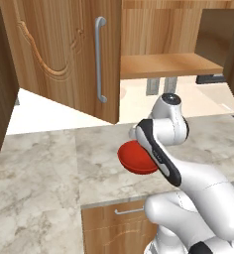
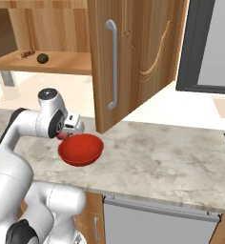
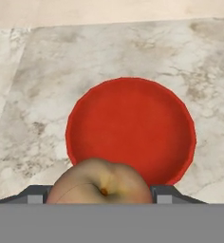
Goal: Open the cabinet. Pick the kiwi and peach from the cabinet and place them into the bowl. Then close the cabinet.
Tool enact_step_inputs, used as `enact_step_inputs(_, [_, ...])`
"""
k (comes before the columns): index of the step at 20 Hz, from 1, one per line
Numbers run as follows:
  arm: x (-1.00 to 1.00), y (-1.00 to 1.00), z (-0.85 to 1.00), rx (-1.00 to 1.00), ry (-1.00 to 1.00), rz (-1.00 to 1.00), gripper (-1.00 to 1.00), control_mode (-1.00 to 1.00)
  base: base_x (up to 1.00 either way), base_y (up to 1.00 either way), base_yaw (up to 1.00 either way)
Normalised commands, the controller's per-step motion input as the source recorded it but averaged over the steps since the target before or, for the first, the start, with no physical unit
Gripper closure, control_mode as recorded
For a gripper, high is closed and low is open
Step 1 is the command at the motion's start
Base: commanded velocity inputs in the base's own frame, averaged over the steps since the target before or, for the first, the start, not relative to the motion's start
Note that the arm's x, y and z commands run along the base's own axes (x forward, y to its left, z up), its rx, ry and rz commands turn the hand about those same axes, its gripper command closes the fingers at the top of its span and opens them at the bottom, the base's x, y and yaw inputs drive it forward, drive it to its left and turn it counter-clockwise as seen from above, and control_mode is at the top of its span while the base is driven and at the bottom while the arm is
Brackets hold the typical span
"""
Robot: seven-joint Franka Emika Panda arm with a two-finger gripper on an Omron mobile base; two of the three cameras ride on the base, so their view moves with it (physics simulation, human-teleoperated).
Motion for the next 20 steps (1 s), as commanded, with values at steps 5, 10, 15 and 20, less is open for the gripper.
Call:
enact_step_inputs(5, [0.12,0.0,-0.29,0.0,0.0,0.0,1.0,-1.0,0.0,0.0,0.0])
enact_step_inputs(10, [0.18,-0.01,-0.27,0.0,0.02,0.0,1.0,-1.0,0.0,0.0,0.0])
enact_step_inputs(15, [0.22,-0.01,-0.17,0.0,0.08,0.0,1.0,-1.0,0.0,0.0,0.0])
enact_step_inputs(20, [0.2,0.0,-0.27,0.0,0.04,0.0,1.0,-1.0,0.0,0.0,0.0])
